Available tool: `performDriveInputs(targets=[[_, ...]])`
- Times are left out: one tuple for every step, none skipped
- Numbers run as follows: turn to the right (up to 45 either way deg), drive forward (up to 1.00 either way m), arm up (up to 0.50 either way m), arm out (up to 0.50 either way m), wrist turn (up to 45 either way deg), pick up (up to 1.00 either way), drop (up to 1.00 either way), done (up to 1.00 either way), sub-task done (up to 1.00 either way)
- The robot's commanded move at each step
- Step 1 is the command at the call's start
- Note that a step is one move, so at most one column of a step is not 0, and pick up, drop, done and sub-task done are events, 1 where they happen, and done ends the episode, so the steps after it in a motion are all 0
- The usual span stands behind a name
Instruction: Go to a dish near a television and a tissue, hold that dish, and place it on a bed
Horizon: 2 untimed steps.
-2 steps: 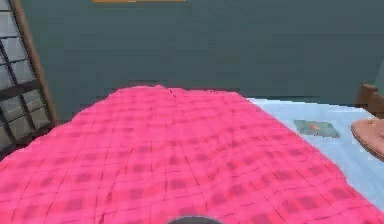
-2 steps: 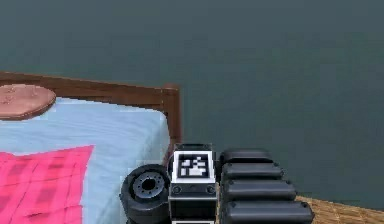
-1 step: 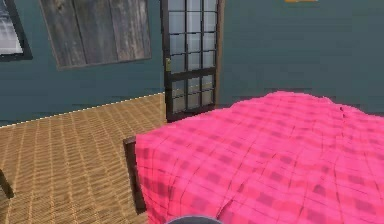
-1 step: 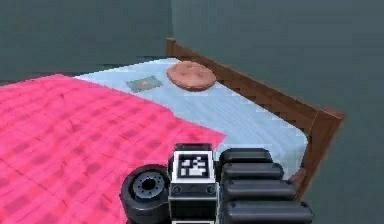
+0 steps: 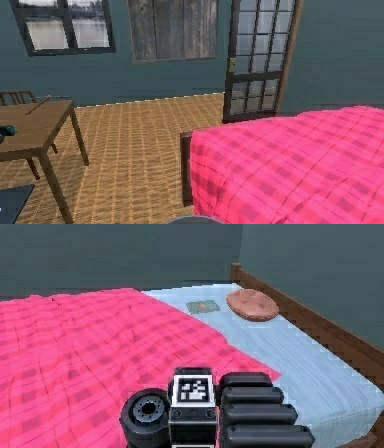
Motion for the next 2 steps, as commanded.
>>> performDriveInputs(targets=[[0.0,0.0,0.0,0.48,0.0,0.0,0.0,0.0,0.0],[0.0,0.0,0.0,0.0,39.0,0.0,0.0,0.0,0.0]])
